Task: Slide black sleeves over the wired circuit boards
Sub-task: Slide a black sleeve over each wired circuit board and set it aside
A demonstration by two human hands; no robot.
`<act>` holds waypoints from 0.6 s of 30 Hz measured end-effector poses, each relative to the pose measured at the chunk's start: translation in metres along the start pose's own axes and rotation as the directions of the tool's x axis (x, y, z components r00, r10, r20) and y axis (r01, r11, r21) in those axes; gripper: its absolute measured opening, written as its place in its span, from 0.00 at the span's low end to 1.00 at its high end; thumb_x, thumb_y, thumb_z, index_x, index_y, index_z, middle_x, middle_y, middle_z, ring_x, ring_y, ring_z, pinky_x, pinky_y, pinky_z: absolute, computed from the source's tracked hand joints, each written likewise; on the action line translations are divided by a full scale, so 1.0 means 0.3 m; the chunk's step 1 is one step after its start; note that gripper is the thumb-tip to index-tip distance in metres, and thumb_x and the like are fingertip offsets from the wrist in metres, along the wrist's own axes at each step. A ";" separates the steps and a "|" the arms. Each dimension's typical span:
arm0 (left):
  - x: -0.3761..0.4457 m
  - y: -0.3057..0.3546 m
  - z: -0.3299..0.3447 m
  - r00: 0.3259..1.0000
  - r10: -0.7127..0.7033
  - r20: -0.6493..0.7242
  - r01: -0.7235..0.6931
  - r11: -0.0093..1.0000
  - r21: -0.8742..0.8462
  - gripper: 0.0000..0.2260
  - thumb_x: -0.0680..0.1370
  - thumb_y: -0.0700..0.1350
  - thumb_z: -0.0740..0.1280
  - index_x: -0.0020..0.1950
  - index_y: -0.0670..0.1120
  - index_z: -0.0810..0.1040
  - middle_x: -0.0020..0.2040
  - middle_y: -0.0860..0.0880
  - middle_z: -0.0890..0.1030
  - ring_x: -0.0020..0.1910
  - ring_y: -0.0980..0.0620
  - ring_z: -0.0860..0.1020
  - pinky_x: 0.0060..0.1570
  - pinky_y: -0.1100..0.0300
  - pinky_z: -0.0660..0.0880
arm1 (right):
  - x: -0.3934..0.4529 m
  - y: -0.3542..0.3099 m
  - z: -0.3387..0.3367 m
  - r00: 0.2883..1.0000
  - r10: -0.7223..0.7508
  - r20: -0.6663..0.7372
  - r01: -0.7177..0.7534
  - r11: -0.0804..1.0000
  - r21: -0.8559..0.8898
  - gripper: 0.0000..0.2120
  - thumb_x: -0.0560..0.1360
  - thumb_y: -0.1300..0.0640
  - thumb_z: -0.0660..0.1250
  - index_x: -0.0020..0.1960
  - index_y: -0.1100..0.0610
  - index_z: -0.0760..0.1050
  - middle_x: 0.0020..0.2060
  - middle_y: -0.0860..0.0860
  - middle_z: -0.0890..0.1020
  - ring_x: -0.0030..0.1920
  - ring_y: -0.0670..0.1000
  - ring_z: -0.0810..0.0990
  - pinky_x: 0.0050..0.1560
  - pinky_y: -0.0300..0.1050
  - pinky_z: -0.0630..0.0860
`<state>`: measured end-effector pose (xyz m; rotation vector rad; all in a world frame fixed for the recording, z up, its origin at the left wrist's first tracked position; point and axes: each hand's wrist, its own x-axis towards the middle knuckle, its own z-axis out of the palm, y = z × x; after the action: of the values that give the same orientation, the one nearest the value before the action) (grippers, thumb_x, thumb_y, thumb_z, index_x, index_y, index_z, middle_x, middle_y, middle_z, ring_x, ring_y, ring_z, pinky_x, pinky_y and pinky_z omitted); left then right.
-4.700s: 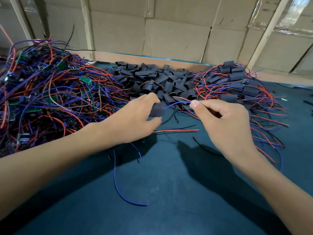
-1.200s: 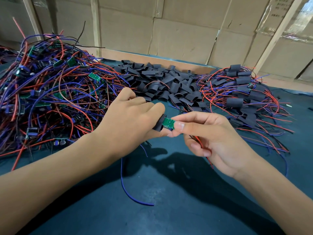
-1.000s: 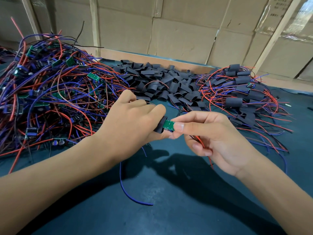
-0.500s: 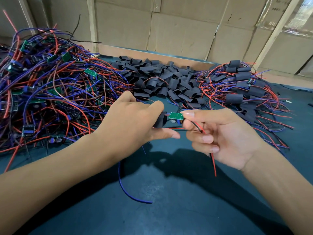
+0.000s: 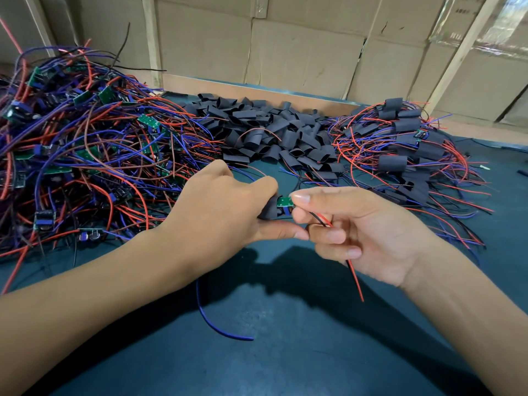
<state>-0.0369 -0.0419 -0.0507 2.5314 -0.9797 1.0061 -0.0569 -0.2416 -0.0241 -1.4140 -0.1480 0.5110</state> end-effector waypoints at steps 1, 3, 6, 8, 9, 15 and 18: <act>-0.001 -0.001 0.003 1.000 0.008 -0.003 -0.008 1.000 0.009 0.24 0.71 0.72 0.58 0.36 0.51 0.63 0.21 0.50 0.68 0.24 0.44 0.72 0.37 0.60 0.46 | 0.003 0.005 0.004 1.000 -0.019 -0.016 0.019 1.000 -0.016 0.04 0.68 0.54 0.74 0.38 0.54 0.83 0.37 0.49 0.83 0.23 0.43 0.66 0.19 0.33 0.57; -0.005 -0.002 0.011 1.000 0.028 -0.002 -0.028 0.999 0.037 0.24 0.71 0.72 0.58 0.35 0.50 0.63 0.21 0.49 0.68 0.24 0.44 0.71 0.37 0.60 0.49 | 0.005 0.015 0.011 0.995 -0.078 -0.065 0.072 0.993 -0.096 0.09 0.66 0.52 0.76 0.38 0.56 0.81 0.36 0.51 0.83 0.23 0.44 0.67 0.20 0.33 0.57; -0.013 -0.001 0.022 0.999 0.021 0.038 -0.023 0.999 0.047 0.27 0.72 0.72 0.57 0.36 0.47 0.65 0.22 0.48 0.68 0.23 0.44 0.69 0.32 0.58 0.63 | 0.005 0.025 0.016 0.982 -0.162 -0.098 0.140 0.970 -0.198 0.12 0.67 0.51 0.77 0.39 0.57 0.79 0.34 0.53 0.82 0.22 0.45 0.67 0.21 0.33 0.58; -0.011 -0.001 0.016 0.998 -0.014 0.068 0.012 0.999 0.036 0.27 0.72 0.73 0.56 0.38 0.48 0.65 0.24 0.48 0.71 0.23 0.44 0.66 0.27 0.58 0.61 | 0.005 0.025 0.017 0.976 -0.186 -0.116 0.159 0.965 -0.210 0.13 0.67 0.49 0.77 0.40 0.57 0.80 0.37 0.54 0.83 0.22 0.46 0.67 0.21 0.33 0.57; -0.009 -0.001 0.012 0.996 -0.034 0.085 0.032 0.999 0.026 0.27 0.71 0.74 0.55 0.40 0.49 0.66 0.25 0.50 0.73 0.24 0.43 0.67 0.26 0.58 0.62 | 0.005 0.024 0.017 0.973 -0.195 -0.125 0.165 0.962 -0.216 0.15 0.66 0.47 0.77 0.42 0.58 0.81 0.38 0.54 0.84 0.23 0.46 0.66 0.21 0.34 0.57; -0.018 0.000 0.017 0.992 -0.080 0.102 0.078 0.997 0.025 0.32 0.69 0.77 0.53 0.48 0.49 0.71 0.32 0.52 0.78 0.30 0.44 0.78 0.28 0.57 0.67 | -0.004 0.026 0.040 0.939 -0.301 -0.166 0.214 0.891 -0.401 0.10 0.66 0.50 0.79 0.43 0.54 0.84 0.30 0.48 0.80 0.23 0.44 0.68 0.23 0.33 0.63; -0.007 -0.043 0.015 0.982 -0.107 0.153 0.128 0.983 -0.133 0.35 0.67 0.79 0.56 0.63 0.56 0.67 0.44 0.57 0.80 0.42 0.52 0.81 0.39 0.54 0.75 | 0.008 0.031 0.015 0.857 -0.466 -0.220 0.300 0.799 -0.522 0.05 0.71 0.62 0.78 0.44 0.56 0.83 0.32 0.44 0.83 0.26 0.40 0.75 0.30 0.27 0.67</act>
<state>-0.0270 -0.0333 -0.0552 2.5378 -0.8920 0.7008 -0.0588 -0.2359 -0.0328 -1.8692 -0.2935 -0.1390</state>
